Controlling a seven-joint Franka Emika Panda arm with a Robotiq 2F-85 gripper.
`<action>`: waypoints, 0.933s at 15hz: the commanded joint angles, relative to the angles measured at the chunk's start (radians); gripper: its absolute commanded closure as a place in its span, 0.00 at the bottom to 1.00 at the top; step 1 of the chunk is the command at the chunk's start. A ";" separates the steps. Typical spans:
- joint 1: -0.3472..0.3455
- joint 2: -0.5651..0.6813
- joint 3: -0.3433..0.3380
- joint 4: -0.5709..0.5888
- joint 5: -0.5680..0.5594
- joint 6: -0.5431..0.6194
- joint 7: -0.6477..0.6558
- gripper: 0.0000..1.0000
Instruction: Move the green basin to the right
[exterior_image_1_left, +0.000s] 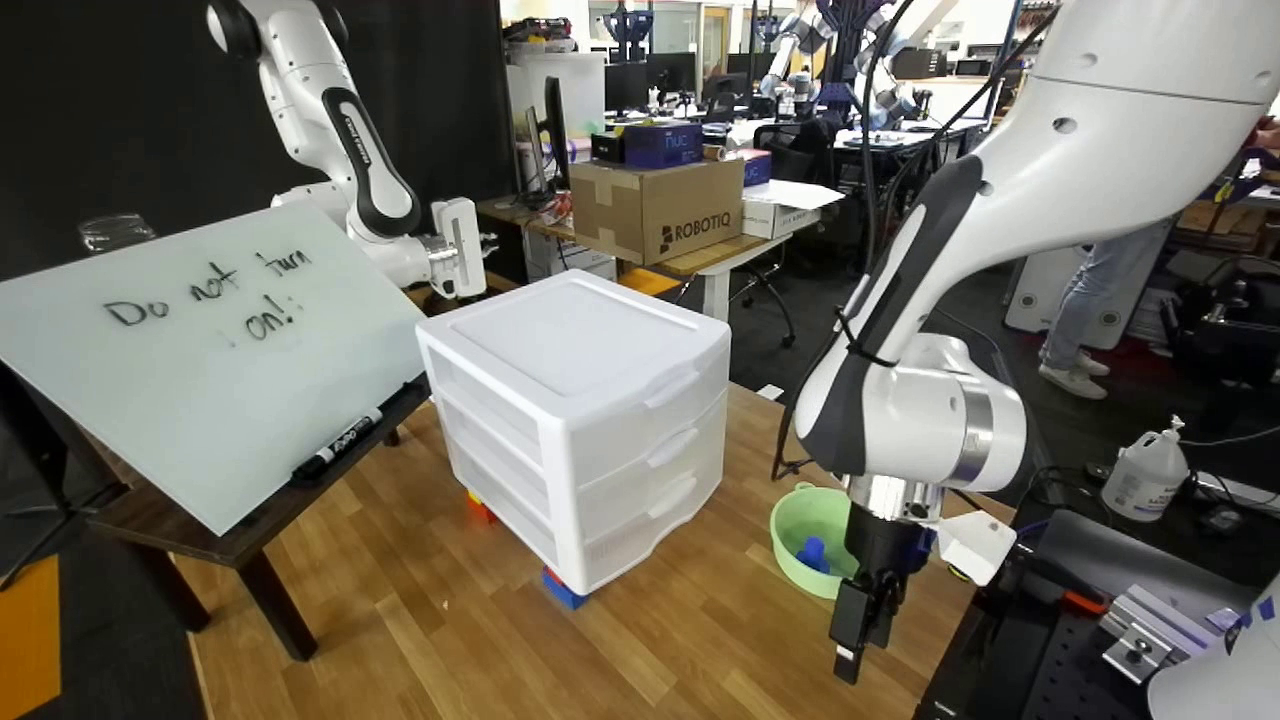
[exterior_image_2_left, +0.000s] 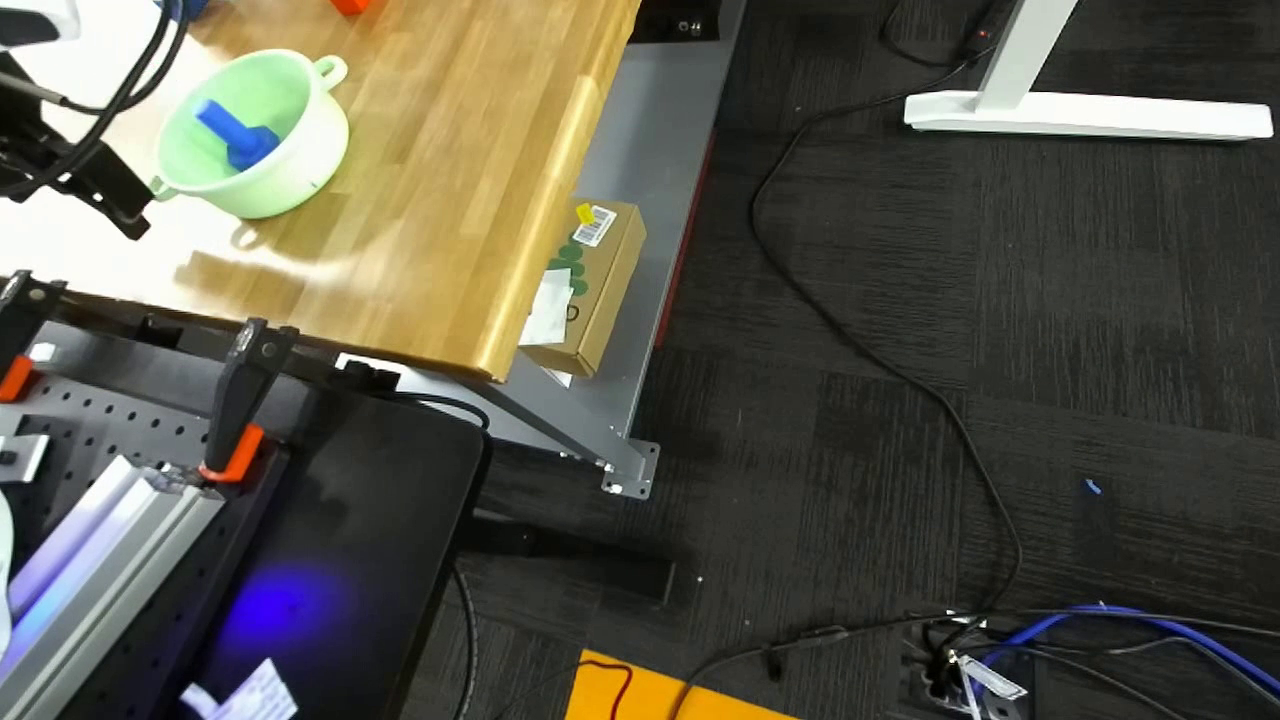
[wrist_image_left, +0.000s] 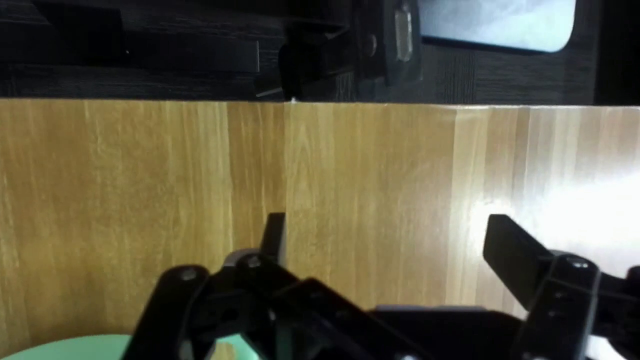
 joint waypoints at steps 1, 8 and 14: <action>0.093 0.006 0.014 -0.005 -0.095 0.068 0.072 0.00; 0.247 0.017 -0.011 -0.002 -0.256 0.110 0.188 0.00; 0.314 0.017 -0.104 -0.003 -0.409 0.085 0.261 0.00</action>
